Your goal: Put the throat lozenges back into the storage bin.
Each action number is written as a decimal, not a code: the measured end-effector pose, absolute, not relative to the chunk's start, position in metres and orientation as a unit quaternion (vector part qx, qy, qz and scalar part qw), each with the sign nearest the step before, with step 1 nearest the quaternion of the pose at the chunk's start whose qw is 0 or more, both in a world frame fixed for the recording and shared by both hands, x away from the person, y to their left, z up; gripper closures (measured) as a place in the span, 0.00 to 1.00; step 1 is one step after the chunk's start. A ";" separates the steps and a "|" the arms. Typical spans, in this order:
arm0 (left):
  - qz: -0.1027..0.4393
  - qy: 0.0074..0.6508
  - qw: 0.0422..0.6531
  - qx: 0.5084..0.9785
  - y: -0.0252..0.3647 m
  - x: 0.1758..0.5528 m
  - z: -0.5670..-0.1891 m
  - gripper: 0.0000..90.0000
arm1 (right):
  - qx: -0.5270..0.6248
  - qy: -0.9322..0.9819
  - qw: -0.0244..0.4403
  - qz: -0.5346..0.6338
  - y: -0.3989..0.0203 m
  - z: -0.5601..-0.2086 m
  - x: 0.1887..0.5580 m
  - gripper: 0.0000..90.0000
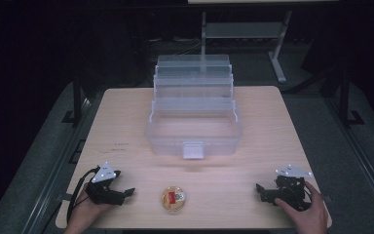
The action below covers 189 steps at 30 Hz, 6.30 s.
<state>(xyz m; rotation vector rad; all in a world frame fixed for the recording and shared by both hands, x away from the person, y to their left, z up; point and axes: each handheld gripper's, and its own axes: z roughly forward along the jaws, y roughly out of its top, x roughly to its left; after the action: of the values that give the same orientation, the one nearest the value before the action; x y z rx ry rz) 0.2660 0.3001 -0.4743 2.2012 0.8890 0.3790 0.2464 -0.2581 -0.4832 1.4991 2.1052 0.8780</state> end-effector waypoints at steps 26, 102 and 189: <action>0.124 0.340 0.369 0.856 0.294 0.266 -0.459 0.14 | 0.538 0.755 0.205 0.315 -0.258 -0.483 0.246 0.00; 0.060 0.265 0.365 0.891 0.238 0.263 -0.427 0.15 | 0.540 0.753 0.206 0.314 -0.257 -0.483 0.247 0.00; 0.016 0.161 0.317 0.934 0.147 0.264 -0.438 0.15 | 0.540 0.753 0.206 0.314 -0.257 -0.483 0.247 0.00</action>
<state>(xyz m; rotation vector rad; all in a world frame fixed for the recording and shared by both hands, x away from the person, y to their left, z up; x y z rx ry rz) 0.2637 0.1473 -0.4380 2.4587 0.4248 0.0415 0.2466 -0.2573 -0.4832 1.5059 2.0976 0.8752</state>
